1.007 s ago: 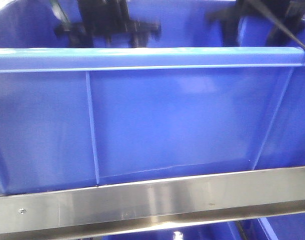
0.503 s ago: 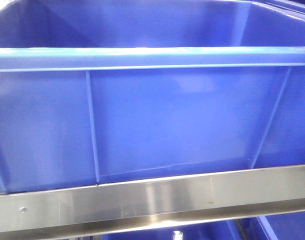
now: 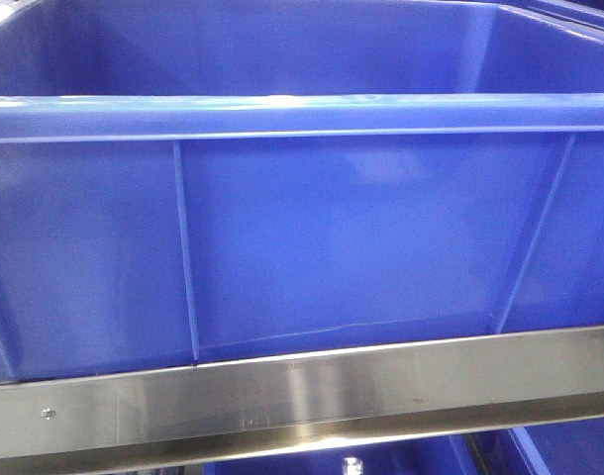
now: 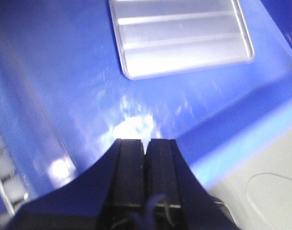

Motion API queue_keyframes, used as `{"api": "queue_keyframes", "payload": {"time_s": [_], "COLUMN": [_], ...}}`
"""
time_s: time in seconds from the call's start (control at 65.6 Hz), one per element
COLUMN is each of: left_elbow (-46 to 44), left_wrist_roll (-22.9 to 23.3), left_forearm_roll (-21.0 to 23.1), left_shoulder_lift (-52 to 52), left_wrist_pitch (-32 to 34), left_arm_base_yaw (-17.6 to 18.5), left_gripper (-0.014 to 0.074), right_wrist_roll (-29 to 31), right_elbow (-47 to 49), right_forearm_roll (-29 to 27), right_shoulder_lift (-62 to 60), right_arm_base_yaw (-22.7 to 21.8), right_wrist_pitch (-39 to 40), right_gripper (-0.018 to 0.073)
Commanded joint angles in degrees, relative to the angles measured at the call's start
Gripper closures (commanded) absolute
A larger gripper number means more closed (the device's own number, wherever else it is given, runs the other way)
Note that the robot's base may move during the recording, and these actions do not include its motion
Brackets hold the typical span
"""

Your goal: Grab silver tray and place in blue box

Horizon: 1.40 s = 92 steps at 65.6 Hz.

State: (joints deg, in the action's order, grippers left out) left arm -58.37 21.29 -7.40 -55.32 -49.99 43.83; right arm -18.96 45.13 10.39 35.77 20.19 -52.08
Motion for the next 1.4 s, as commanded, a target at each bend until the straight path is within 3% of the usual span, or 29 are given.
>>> {"api": "queue_keyframes", "payload": {"time_s": [0.0, 0.198, 0.412, 0.564, 1.22, 1.388], "left_elbow": [2.89, 13.00, 18.01, 18.26, 18.64, 19.70], "left_wrist_roll": [0.62, 0.62, 0.62, 0.62, 0.62, -0.73], "left_forearm_roll": [0.27, 0.27, 0.31, 1.06, 1.17, 1.20], "left_shoulder_lift": [5.62, 17.83, 26.45, 27.10, 27.22, 29.37], "left_wrist_pitch": [7.51, 13.38, 12.88, 7.98, 8.37, 12.98], "left_arm_base_yaw": [0.33, 0.33, 0.33, 0.33, 0.33, -4.80], "left_gripper": [0.0701, 0.0701, 0.0701, 0.0701, 0.0701, 0.0701], "right_wrist_roll": [0.57, 0.57, 0.57, 0.50, 0.50, 0.50], "right_elbow": [-2.15, -8.61, -9.54, -9.54, -9.54, -9.54], "right_forearm_roll": [1.01, 1.01, 1.01, 0.64, 0.59, 0.59], "right_shoulder_lift": [-5.32, -16.85, -21.09, -21.09, -21.09, -21.09], "right_arm_base_yaw": [-0.09, -0.09, -0.09, -0.09, -0.09, -0.09], "right_wrist_pitch": [5.29, 6.54, 6.37, 6.10, 6.10, 6.10], "right_gripper": [0.0503, 0.0503, 0.0503, 0.0503, 0.0503, 0.0503]}}
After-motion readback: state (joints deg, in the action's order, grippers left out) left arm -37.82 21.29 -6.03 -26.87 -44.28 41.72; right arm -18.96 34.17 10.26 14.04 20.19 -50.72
